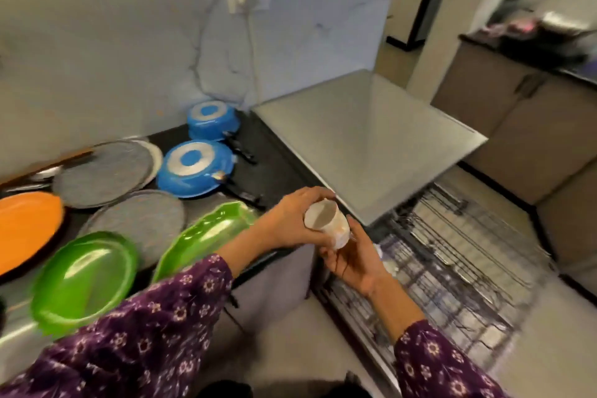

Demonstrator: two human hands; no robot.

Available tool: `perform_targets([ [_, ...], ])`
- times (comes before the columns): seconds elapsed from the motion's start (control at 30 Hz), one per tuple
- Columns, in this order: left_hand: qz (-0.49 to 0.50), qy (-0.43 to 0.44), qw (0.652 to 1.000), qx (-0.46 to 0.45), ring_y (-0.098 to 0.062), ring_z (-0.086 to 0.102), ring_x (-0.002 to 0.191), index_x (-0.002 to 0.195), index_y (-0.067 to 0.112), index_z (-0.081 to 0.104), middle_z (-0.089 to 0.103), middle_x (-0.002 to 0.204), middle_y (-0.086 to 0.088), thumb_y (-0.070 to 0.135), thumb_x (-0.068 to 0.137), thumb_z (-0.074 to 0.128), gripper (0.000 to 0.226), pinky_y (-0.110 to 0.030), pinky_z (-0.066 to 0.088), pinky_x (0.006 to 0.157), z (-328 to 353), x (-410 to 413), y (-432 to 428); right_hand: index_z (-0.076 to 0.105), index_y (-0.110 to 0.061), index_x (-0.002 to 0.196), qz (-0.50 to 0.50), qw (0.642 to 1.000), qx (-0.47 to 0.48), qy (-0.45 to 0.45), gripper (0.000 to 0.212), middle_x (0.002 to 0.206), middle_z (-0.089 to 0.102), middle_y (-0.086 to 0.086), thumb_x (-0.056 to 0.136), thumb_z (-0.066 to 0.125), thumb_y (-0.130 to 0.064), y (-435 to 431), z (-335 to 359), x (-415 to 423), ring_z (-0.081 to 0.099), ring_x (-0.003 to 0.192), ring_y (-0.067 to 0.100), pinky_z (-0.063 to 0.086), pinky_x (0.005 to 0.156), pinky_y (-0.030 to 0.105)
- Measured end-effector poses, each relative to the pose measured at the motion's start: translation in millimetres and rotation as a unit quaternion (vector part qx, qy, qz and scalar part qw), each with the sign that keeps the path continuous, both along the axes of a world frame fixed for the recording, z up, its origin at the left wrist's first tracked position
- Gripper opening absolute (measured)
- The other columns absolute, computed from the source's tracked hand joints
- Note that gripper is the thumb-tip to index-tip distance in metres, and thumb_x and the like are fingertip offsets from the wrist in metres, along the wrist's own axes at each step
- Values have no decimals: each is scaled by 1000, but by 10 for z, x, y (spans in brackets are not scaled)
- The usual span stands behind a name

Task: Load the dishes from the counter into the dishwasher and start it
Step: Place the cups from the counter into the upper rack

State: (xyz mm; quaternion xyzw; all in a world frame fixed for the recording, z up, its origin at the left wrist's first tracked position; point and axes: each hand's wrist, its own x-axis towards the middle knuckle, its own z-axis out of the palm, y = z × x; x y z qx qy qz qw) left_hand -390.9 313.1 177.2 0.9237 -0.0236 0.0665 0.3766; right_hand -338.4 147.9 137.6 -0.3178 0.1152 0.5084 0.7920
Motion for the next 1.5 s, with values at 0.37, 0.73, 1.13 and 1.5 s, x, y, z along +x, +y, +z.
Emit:
perform_targets([
  [0.37, -91, 37, 982, 160, -21, 42, 128, 139, 18, 40, 44, 141, -4, 38, 92, 56, 54, -33, 33, 106, -847, 1525, -1161, 50, -8, 116, -107, 901, -398, -136, 34, 113, 56, 15, 86, 65, -14, -1972, -1116, 1164, 61, 91, 31, 57, 75, 45],
  [0.73, -132, 41, 949, 282, -30, 18, 144, 136, 16, 48, 28, 153, -14, 31, 87, 59, 52, -39, 11, 117, -1597, 2345, -1236, 46, -25, 125, 269, 549, -554, -565, 57, 125, 43, 0, 75, 74, -20, -2208, -2223, 1685, 45, 110, 24, 43, 93, 37],
  [1.13, -129, -70, 959, 241, -28, 36, 133, 115, 10, 61, 45, 141, -14, 21, 83, 58, 34, -34, 21, 114, -1733, 2348, -1200, 25, -13, 143, 454, 420, -508, -600, 68, 144, 28, 9, 85, 57, -3, -1864, -2919, 1892, 31, 126, 38, 39, 100, 44],
  [1.5, -128, -71, 964, 220, -25, 44, 129, 118, 8, 60, 53, 135, -13, 17, 84, 58, 36, -31, 20, 115, -1689, 2326, -1211, 19, -10, 144, 450, 433, -513, -589, 81, 140, 28, 11, 80, 68, -6, -1830, -3011, 1802, 31, 127, 28, 41, 102, 35],
])
